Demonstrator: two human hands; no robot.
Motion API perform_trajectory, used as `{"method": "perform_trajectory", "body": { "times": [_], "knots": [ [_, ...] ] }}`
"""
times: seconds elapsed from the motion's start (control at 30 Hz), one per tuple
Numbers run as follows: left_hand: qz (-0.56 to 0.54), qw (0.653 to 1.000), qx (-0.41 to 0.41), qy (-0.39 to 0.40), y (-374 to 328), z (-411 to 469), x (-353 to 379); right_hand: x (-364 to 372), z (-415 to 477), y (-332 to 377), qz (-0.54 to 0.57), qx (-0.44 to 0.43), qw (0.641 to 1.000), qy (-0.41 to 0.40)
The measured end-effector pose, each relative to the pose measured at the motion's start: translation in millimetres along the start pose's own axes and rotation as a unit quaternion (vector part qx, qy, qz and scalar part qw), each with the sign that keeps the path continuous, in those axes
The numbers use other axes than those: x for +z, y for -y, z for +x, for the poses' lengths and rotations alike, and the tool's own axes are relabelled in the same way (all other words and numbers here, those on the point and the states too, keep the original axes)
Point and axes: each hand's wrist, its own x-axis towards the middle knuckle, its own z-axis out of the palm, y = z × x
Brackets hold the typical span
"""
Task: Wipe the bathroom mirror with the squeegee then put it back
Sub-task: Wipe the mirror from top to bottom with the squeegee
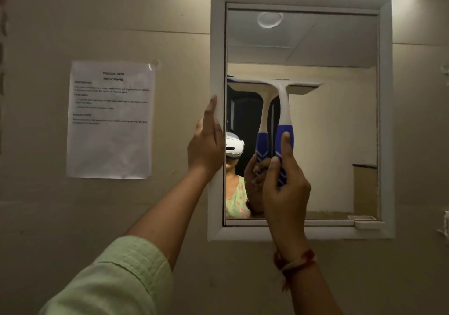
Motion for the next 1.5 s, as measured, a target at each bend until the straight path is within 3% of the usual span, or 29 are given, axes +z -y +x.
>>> {"method": "perform_trajectory", "body": {
  "times": [0.23,0.5,0.77,1.03,1.27,1.5],
  "knots": [
    [-0.004,1.000,0.007,0.003,-0.1,-0.6,2.6,-9.5,-67.7,-8.7,0.000,0.034,0.999,-0.009],
    [0.005,1.000,0.003,0.002,0.7,0.0,2.8,13.3,-4.9,5.0,0.011,0.032,0.999,-0.022],
    [0.004,1.000,0.001,-0.003,-1.6,-1.5,1.6,-13.5,-72.4,-18.2,-0.017,0.034,0.999,0.013],
    [0.011,1.000,-0.009,-0.001,-1.8,-1.2,2.1,-23.6,-29.7,-4.5,-0.018,0.025,1.000,0.006],
    [0.010,1.000,-0.005,-0.005,-2.6,-2.0,-0.1,-17.0,-84.2,-15.8,-0.006,0.046,0.999,0.015],
    [-0.002,1.000,-0.006,-0.006,-1.3,-1.6,1.2,-19.2,-51.1,-7.5,0.001,0.033,0.999,-0.002]
  ]
}}
